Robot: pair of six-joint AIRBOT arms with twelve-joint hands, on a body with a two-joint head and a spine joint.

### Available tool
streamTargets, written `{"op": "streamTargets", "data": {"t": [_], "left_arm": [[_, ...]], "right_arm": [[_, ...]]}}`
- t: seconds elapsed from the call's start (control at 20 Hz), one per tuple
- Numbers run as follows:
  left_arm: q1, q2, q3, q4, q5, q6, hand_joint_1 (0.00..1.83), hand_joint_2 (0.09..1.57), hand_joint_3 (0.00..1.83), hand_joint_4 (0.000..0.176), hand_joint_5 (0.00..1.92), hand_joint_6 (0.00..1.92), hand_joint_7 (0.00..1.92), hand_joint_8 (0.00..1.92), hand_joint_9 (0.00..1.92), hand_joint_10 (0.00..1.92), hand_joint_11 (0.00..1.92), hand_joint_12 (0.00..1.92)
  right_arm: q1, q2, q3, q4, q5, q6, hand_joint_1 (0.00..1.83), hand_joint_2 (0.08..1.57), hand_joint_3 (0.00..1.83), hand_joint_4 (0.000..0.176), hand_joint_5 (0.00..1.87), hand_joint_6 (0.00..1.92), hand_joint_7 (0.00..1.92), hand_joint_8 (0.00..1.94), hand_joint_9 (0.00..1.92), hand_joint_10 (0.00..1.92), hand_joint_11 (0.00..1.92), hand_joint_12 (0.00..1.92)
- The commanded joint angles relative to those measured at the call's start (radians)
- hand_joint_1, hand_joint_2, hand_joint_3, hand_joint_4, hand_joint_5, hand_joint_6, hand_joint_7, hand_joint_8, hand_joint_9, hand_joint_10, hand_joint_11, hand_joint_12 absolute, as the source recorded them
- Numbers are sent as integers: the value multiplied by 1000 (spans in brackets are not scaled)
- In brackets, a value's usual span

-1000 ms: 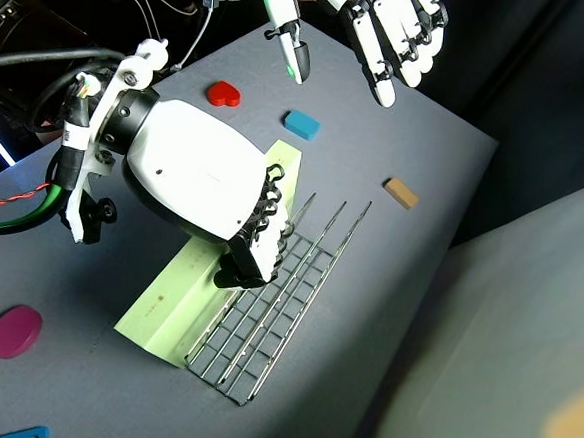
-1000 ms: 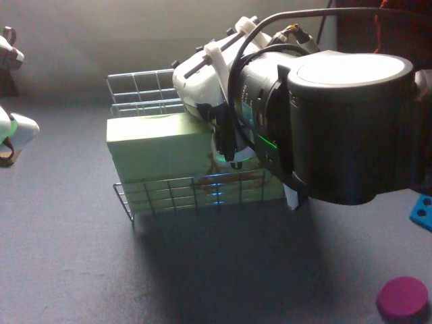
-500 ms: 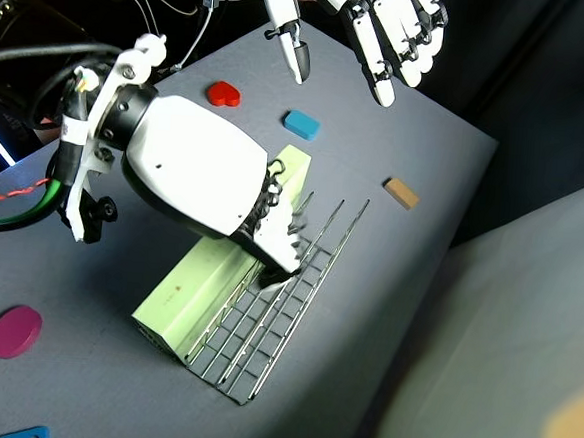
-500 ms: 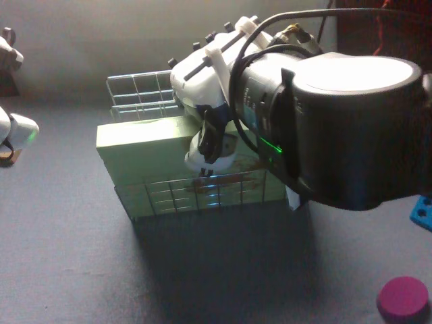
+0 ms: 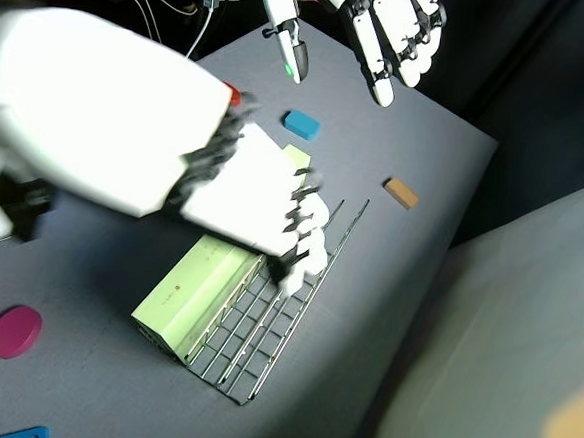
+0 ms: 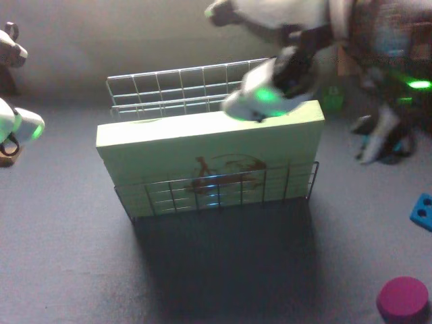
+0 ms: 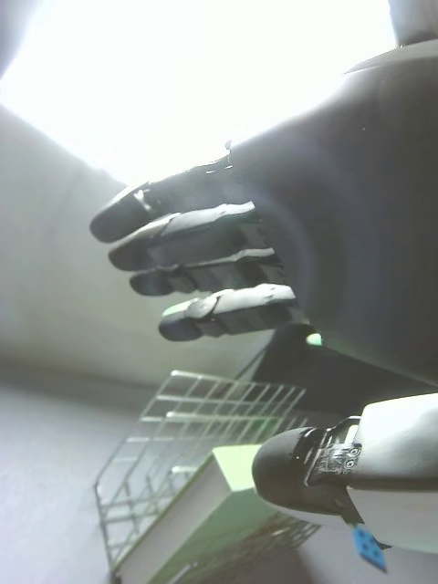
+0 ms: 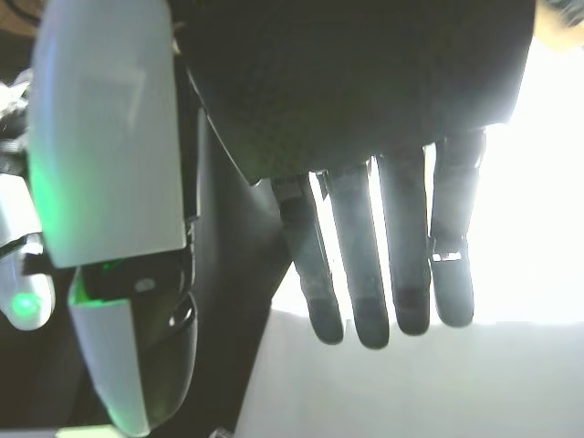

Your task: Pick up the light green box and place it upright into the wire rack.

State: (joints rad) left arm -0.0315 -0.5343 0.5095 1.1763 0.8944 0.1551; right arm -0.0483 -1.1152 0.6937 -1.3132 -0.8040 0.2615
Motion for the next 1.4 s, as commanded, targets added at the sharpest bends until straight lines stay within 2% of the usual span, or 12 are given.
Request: {"op": "streamTargets", "data": {"t": [0.0, 0.3, 0.4, 0.45, 0.55, 0.6, 0.65, 0.75, 0.9, 0.95, 1.0, 1.35], "left_arm": [[-12, -4, -6, 85, -11, -5, 349, 1157, 0, 86, 373, 1, 276, 0, 259, 0, 18, 710], [-15, -26, -33, 100, -1, 13, 362, 1153, 0, 86, 374, 1, 289, 4, 265, 2, 22, 710], [-10, -44, -39, 100, 3, 11, 379, 1154, 0, 86, 406, 2, 431, 7, 421, 11, 128, 715], [-9, -50, -40, 100, 4, 10, 405, 1156, 0, 72, 471, 5, 561, 10, 569, 26, 243, 728], [-4, -67, -45, 112, 7, -10, 474, 1156, 0, 5, 759, 16, 904, 69, 930, 152, 606, 919], [4, -73, -51, 118, 16, -31, 514, 1141, 0, 0, 952, 26, 1032, 245, 900, 721, 736, 1154], [12, -79, -58, 133, 23, -59, 559, 1147, 1, 0, 1040, 216, 927, 920, 847, 1372, 799, 1537], [23, -86, -67, 152, 30, -88, 651, 1172, 2, 0, 752, 1550, 786, 1826, 874, 1899, 919, 1906], [39, -107, -70, 153, 34, -106, 744, 1177, 0, 0, 1026, 1918, 1112, 1920, 1147, 1921, 1196, 1921], [43, -113, -69, 154, 39, -110, 747, 1186, 2, 0, 1122, 1920, 1217, 1921, 1227, 1921, 1278, 1921], [43, -117, -67, 156, 39, -114, 754, 1197, 3, 0, 1189, 1921, 1283, 1921, 1290, 1921, 1362, 1921], [53, -136, -64, 160, 39, -140, 772, 1246, 2, 0, 1172, 1921, 1302, 1921, 1327, 1921, 1440, 1921]], "right_arm": [[12, 23, -16, -77, 67, 15, 701, 999, 0, 0, 344, 3, 357, 1, 292, 0, 0, 1048], [-28, 211, -170, -74, 166, 20, 706, 1018, 1, 0, 482, 14, 553, 14, 484, 34, 111, 1201], [-41, 261, -234, -74, 167, 18, 719, 1051, 0, 0, 766, 28, 869, 104, 693, 633, 486, 1440], [-49, 277, -255, -74, 166, 16, 717, 1076, 3, 0, 906, 87, 912, 364, 711, 1083, 655, 1559], [-73, 312, -301, -74, 169, 15, 694, 1140, 5, 0, 845, 969, 822, 1272, 874, 1659, 1012, 1780], [-81, 323, -316, -74, 171, 16, 683, 1161, 4, 0, 807, 1400, 822, 1683, 1010, 1869, 1199, 1893], [-85, 334, -331, -71, 168, 17, 687, 1161, 2, 0, 805, 1751, 929, 1889, 1206, 1911, 1418, 1915], [-90, 346, -345, -67, 168, 17, 649, 1207, 9, 0, 984, 1914, 1120, 1939, 1421, 1921, 1675, 1921], [-98, 348, -349, -67, 167, 8, 484, 1389, 0, 0, 1278, 1921, 1504, 1941, 1716, 1921, 1913, 1921], [-100, 348, -349, -67, 166, 5, 487, 1428, 0, 133, 1321, 1921, 1545, 1941, 1734, 1921, 1919, 1921], [-101, 348, -349, -67, 170, 5, 522, 1450, 2, 167, 1329, 1921, 1558, 1941, 1731, 1921, 1921, 1921], [-101, 343, -335, -67, 239, 24, 593, 1483, 6, 176, 1349, 1921, 1570, 1941, 1752, 1921, 1916, 1921]]}}
